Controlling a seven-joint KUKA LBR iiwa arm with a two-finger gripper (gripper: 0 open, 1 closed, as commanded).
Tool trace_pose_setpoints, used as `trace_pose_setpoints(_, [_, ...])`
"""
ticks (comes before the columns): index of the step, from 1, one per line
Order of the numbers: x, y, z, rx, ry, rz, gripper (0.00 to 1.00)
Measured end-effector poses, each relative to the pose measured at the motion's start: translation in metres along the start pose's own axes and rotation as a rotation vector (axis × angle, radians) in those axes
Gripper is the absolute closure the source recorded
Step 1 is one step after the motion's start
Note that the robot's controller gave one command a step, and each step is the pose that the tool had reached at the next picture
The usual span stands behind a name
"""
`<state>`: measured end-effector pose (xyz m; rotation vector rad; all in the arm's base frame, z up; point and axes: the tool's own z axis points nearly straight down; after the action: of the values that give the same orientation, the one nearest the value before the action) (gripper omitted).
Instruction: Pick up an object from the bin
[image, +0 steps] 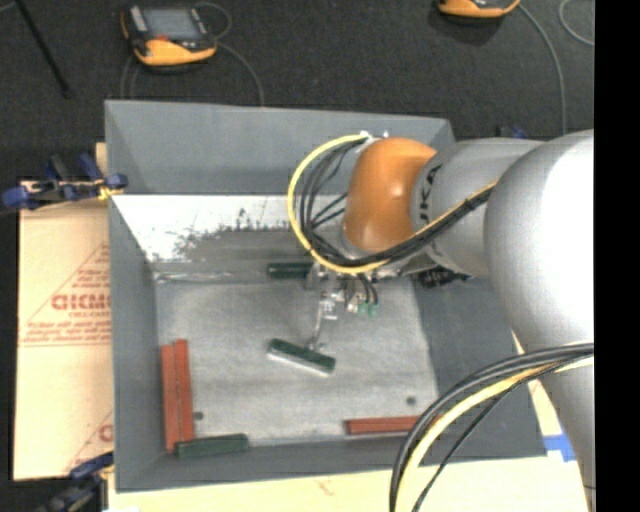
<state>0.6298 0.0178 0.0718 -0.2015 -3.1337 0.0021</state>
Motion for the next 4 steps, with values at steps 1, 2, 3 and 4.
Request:
trace_pose_setpoints(1, [0.025, 0.011, -0.026, -0.001, -0.001, 0.008, 0.0])
trace_pose_setpoints(2, [0.055, 0.017, -0.028, -0.001, -0.007, -0.113, 0.0])
trace_pose_setpoints(3, [0.072, 0.033, 0.001, -0.002, -0.004, -0.146, 1.0])
trace_pose_setpoints(4, [0.072, 0.033, 0.001, -0.002, -0.004, -0.146, 1.0])
